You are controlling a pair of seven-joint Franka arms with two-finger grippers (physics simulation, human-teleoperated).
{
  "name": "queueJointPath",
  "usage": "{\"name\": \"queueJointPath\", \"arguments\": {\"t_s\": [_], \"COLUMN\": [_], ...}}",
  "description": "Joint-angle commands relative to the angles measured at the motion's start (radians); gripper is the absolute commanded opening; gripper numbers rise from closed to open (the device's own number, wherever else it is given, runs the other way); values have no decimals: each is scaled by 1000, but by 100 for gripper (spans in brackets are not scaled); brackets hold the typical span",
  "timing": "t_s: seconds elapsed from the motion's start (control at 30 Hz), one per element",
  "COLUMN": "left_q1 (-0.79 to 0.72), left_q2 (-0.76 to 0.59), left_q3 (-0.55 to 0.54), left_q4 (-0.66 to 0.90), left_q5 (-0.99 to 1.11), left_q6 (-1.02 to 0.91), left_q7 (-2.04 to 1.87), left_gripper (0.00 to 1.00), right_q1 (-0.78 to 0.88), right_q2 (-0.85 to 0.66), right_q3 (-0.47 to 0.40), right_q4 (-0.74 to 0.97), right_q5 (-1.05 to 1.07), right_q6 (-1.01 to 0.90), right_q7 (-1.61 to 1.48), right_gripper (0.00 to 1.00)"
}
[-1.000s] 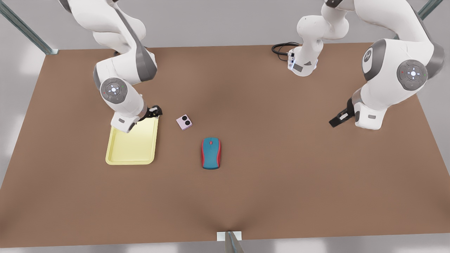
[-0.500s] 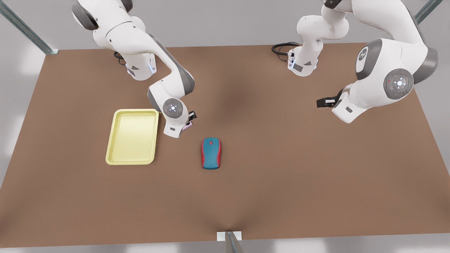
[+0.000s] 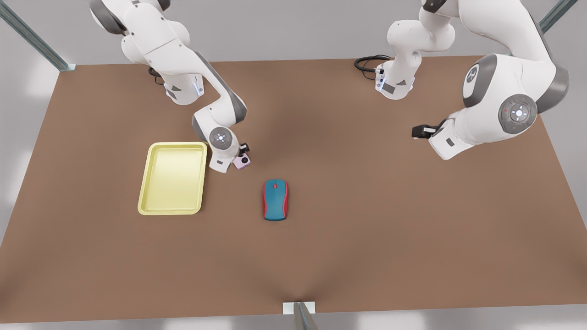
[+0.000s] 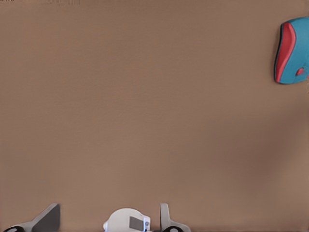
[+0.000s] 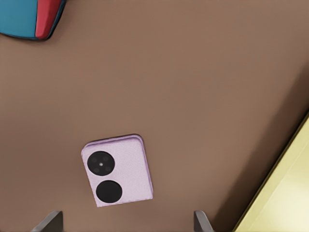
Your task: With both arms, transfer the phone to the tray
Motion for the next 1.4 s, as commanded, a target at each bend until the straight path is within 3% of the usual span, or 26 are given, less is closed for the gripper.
{"name": "queueJointPath", "arguments": {"t_s": [0.0,0.4,0.5,0.57,0.83,1.07,1.37], "left_q1": [0,0,0,0,9,9,9], "left_q2": [0,0,-45,-57,-46,-46,-54], "left_q3": [0,6,14,14,41,41,38], "left_q4": [0,2,68,66,46,46,48], "left_q5": [-3,-49,-27,63,80,80,80], "left_q6": [3,17,-6,-4,-55,-64,-67], "left_q7": [143,142,119,114,108,108,105], "left_gripper": [100,100,100,100,100,100,100], "right_q1": [2,20,28,29,58,60,112], "right_q2": [3,30,23,34,82,59,60], "right_q3": [0,2,2,2,3,3,2], "right_q4": [-21,-232,-234,-232,-234,-234,-235], "right_q5": [3,-26,-26,-26,-26,-24,-24], "right_q6": [184,742,742,739,724,515,481], "right_q7": [109,-120,-127,-141,-155,-110,-112], "right_gripper": [100,100,100,100,100,100,100]}}
